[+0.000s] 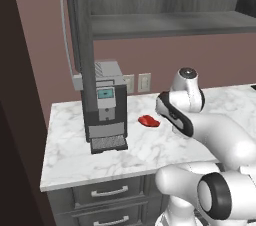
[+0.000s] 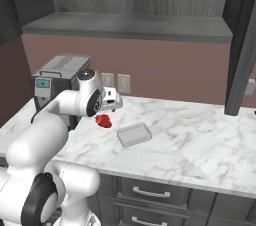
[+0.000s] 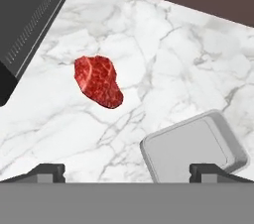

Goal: Retrieve the tupperware from the cabinet, then place the raw meat into the tupperware to avoid contamination.

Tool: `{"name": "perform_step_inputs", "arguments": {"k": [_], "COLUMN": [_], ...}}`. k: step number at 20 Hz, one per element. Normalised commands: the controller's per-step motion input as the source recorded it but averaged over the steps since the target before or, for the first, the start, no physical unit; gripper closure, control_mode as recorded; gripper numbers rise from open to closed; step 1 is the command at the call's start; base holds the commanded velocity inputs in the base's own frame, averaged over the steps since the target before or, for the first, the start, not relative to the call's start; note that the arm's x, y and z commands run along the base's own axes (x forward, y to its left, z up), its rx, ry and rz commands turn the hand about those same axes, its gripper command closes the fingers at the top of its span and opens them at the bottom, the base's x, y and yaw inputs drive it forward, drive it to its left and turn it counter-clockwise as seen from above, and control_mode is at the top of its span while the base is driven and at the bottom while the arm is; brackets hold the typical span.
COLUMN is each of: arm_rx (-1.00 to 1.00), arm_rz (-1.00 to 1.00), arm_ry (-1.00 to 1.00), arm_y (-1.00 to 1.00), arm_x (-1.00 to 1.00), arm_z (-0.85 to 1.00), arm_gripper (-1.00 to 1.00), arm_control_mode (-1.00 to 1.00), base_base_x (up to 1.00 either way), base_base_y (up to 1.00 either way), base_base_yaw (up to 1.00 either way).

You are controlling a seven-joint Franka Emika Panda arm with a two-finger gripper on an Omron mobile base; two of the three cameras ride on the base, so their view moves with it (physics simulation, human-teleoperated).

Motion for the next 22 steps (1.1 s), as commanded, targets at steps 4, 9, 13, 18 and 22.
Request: {"name": "perform_step_inputs", "arguments": {"k": [4, 9, 13, 18, 22], "arm_rx": [-0.03, 0.00, 0.00, -0.01, 0.00], "arm_rz": [0.11, 0.22, 0.18, 0.04, 0.04], "arm_ry": [0.02, 0.09, 0.07, 0.08, 0.10], "arm_y": [0.10, 0.26, 0.11, 0.00, 0.00], "arm_x": [0.21, 0.20, 0.12, 0.12, 0.13], "arm_z": [-0.13, -0.07, -0.11, -0.14, -0.08], "arm_gripper": [-1.00, -1.00, -1.00, -1.00, -1.00], "arm_control_mode": [-1.00, -1.00, -1.00, -1.00, -1.00], "base_base_x": [0.00, 0.00, 0.00, 0.00, 0.00], "base_base_y": [0.00, 0.00, 0.00, 0.00, 0.00], "base_base_yaw": [0.00, 0.00, 0.00, 0.00, 0.00]}}
